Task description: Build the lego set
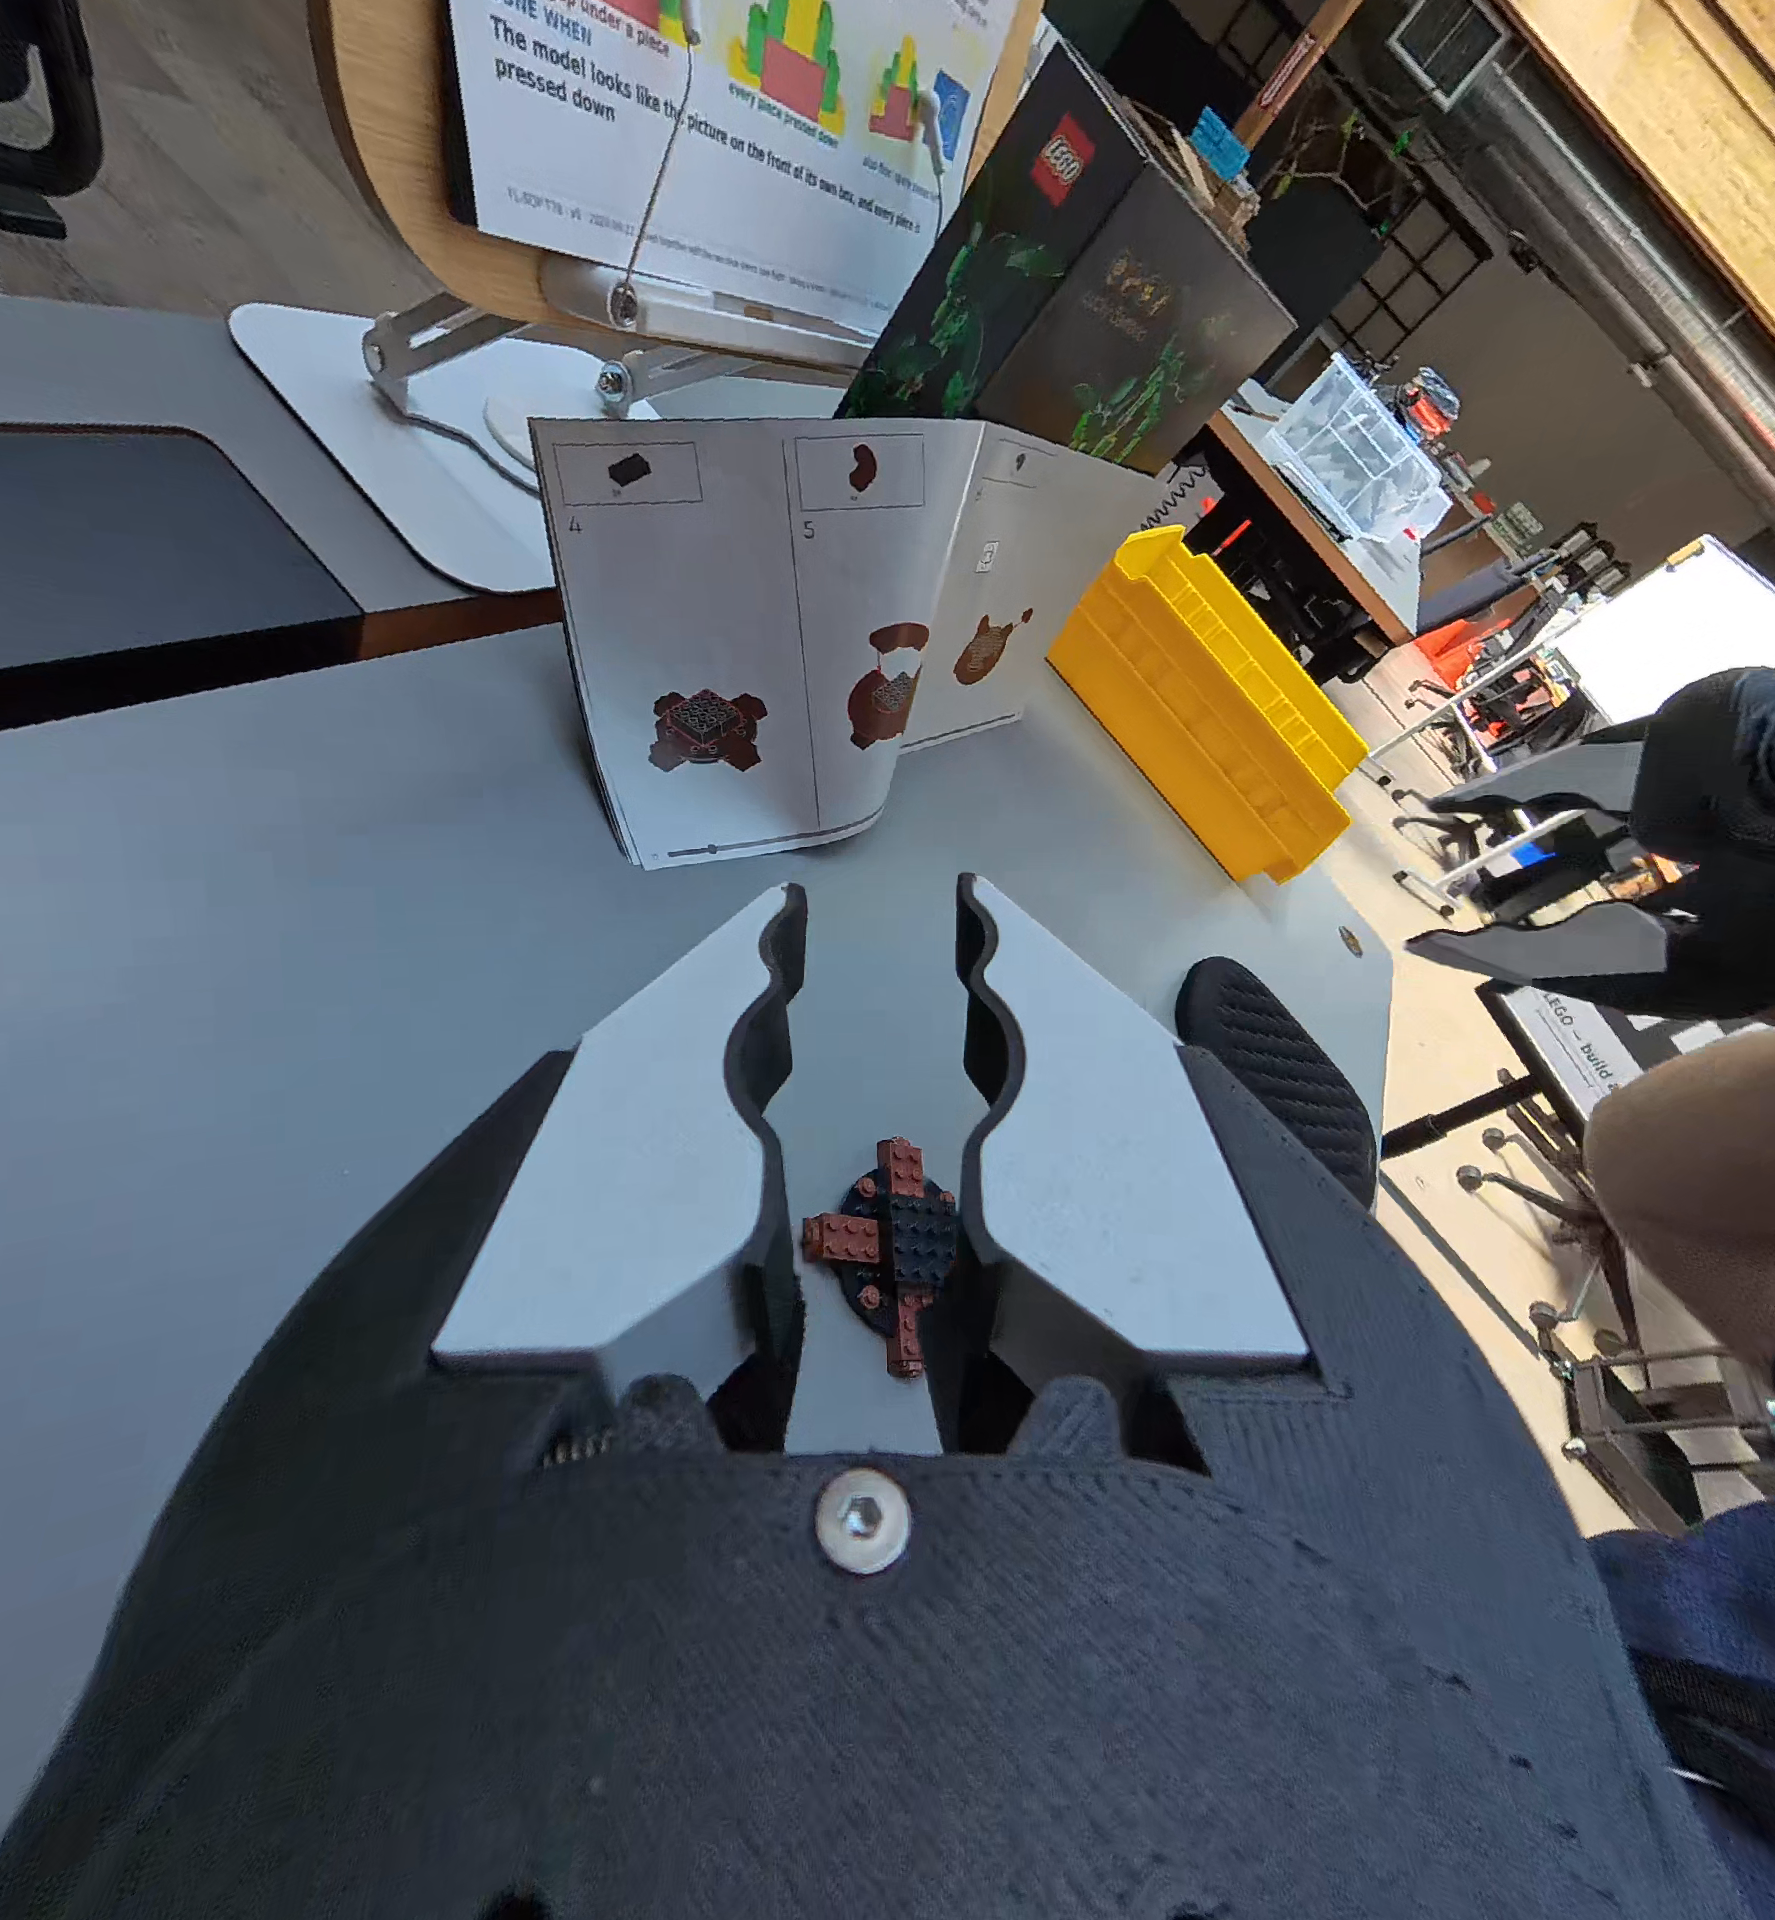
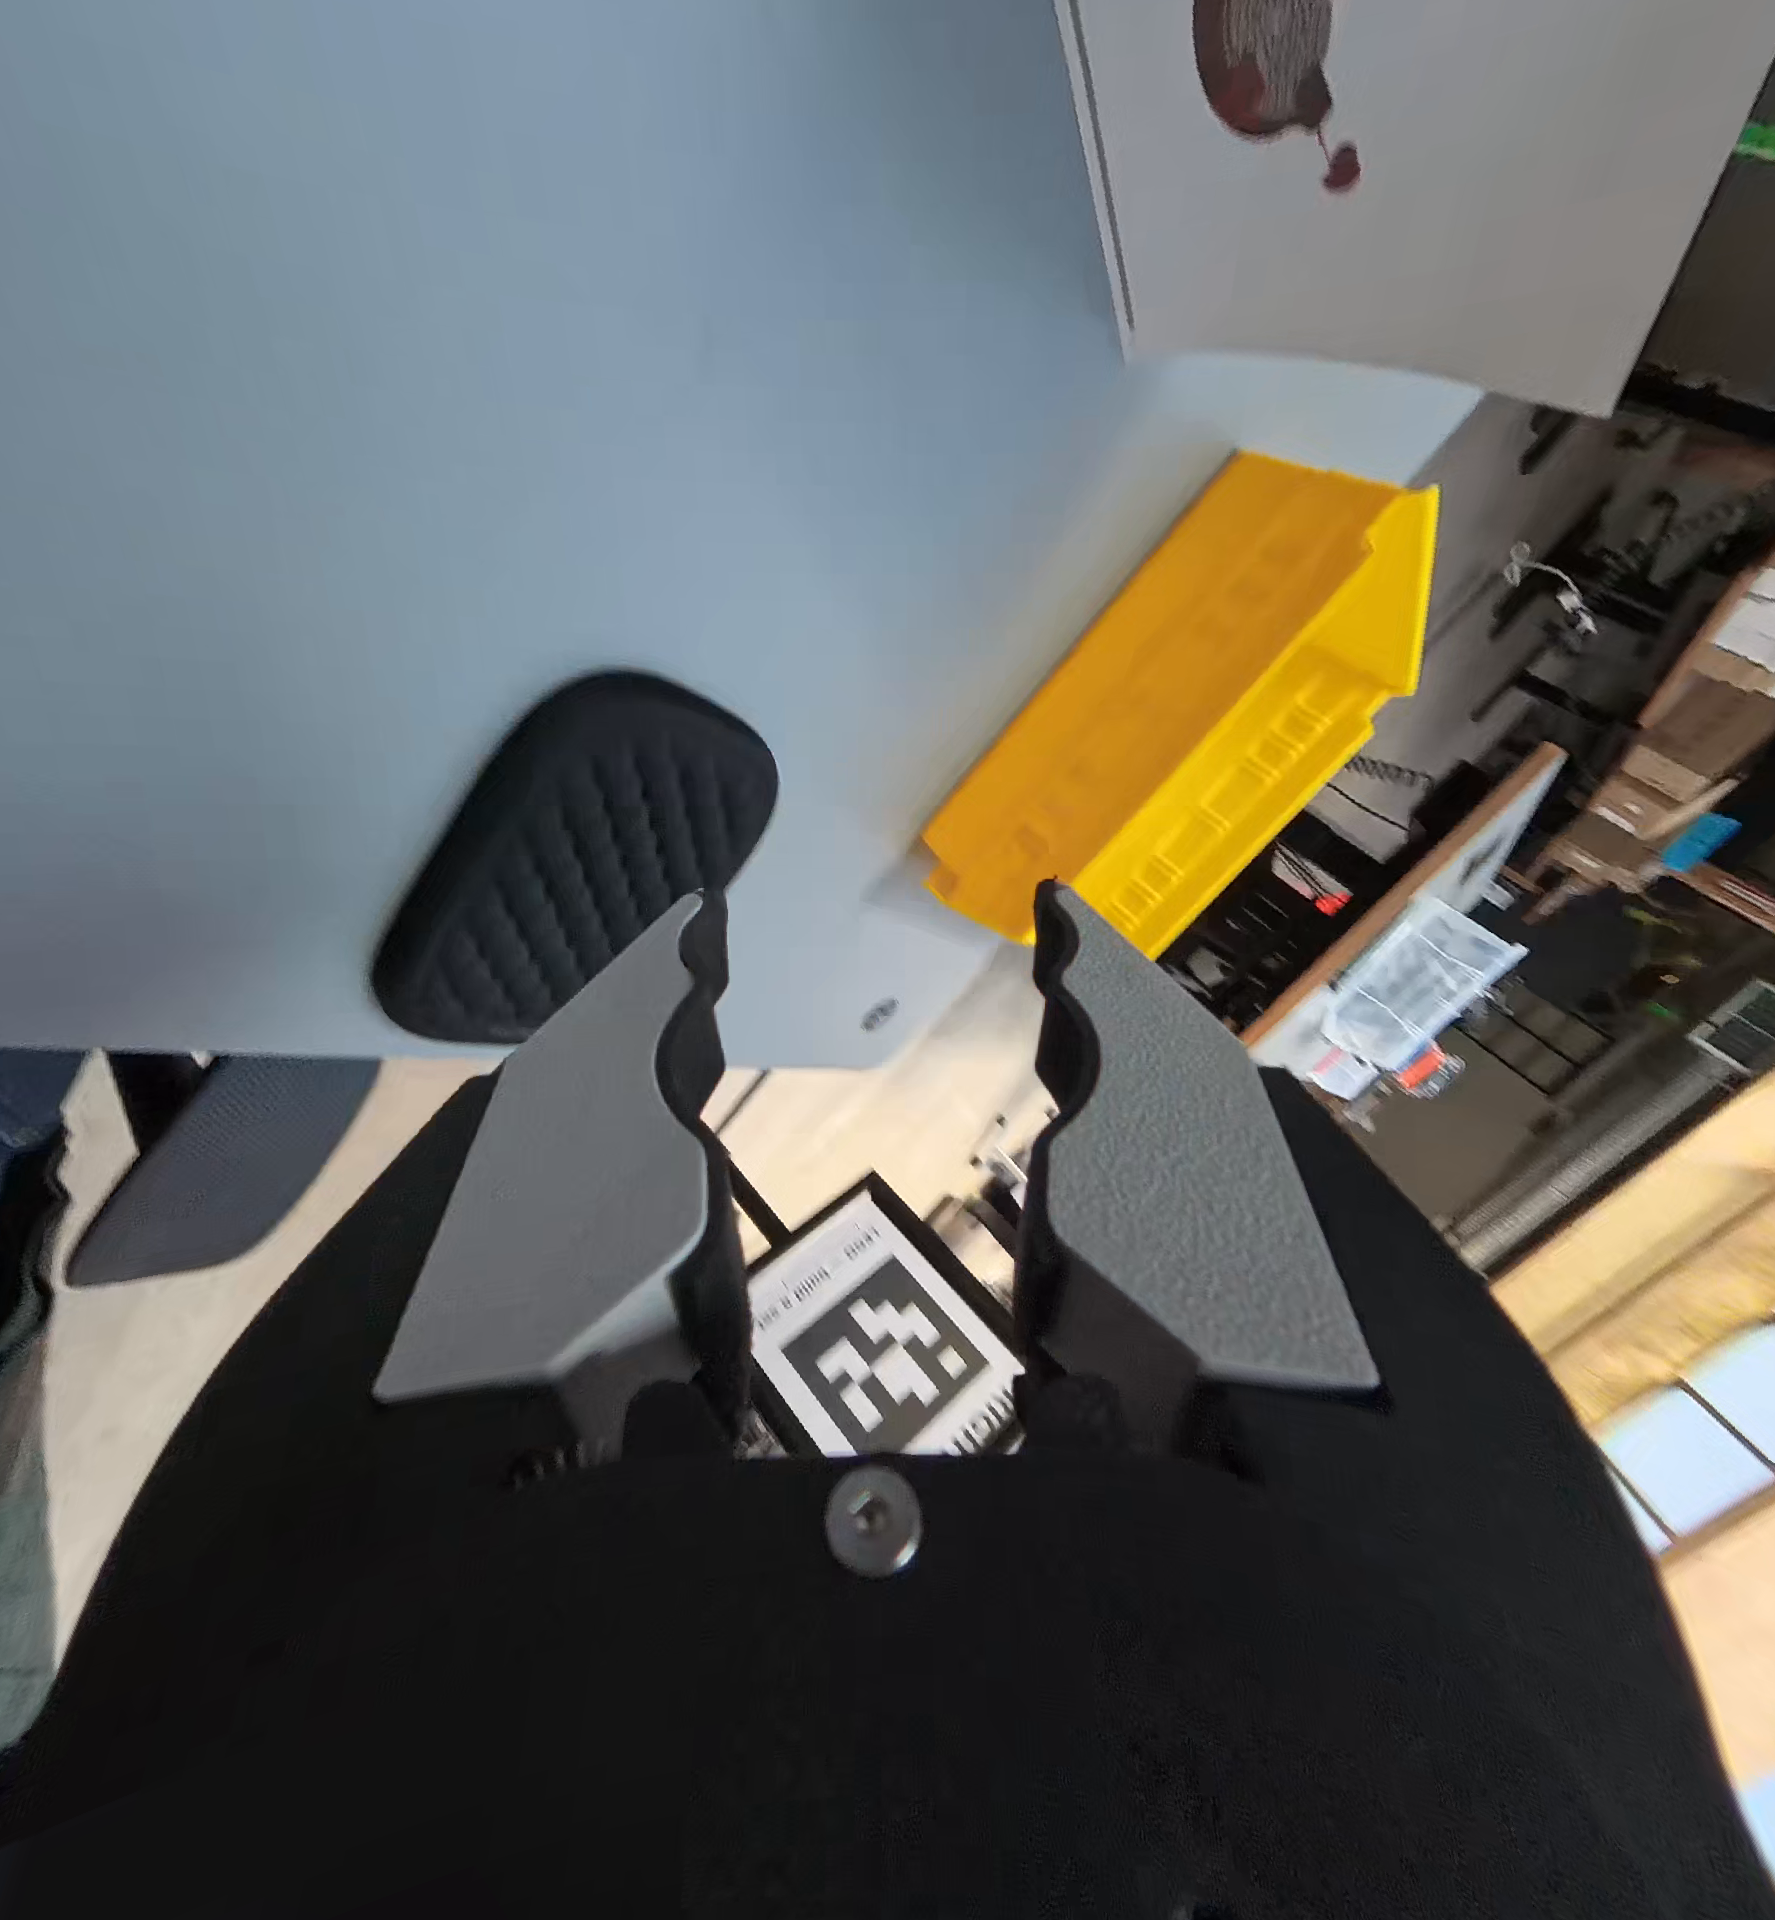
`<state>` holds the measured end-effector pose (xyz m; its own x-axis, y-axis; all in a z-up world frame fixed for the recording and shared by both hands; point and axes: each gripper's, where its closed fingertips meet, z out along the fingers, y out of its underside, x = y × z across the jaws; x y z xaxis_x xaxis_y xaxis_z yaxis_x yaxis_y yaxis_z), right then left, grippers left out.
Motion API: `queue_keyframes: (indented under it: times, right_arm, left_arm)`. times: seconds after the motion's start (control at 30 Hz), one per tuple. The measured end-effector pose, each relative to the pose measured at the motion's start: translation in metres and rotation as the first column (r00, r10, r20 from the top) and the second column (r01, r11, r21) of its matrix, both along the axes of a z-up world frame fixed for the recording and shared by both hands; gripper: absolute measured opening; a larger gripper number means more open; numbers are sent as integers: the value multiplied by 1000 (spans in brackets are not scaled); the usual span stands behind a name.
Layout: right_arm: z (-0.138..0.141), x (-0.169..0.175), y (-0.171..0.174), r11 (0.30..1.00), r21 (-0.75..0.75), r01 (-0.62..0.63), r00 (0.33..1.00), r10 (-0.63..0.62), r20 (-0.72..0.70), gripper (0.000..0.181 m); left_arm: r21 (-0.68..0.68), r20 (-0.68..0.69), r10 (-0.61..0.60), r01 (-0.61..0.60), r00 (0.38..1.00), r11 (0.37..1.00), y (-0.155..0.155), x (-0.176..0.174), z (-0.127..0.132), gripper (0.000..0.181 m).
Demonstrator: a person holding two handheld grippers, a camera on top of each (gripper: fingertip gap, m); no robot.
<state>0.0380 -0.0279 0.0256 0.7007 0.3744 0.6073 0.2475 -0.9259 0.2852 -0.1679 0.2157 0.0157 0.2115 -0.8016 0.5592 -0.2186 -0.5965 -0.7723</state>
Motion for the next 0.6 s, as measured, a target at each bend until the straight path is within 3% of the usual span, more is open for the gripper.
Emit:
queue_keyframes:
  times: [0.03,0.2,0.33,0.43,0.6]
  right_arm:
    - [12,1,-10,997,-82,-6,998,11,62,59]
    - [44,-1,-33,957,-289,-32,969,101,227,59]
    - [46,-5,-46,927,-372,-47,964,139,225,57]
    - [41,-7,-52,906,-419,-61,964,162,209,59]
    - [37,-13,-48,910,-403,-94,969,177,172,60]
  left_arm:
    - [8,-24,21,-20,1000,1000,2,-1,-2,27]
    - [115,-264,175,-150,948,982,17,-15,-26,28]
    - [329,-482,376,-235,791,915,44,-39,-50,33]
    - [545,-486,547,-253,681,799,68,-45,-49,35]
    - [677,-400,638,-257,658,690,75,-32,-36,37]
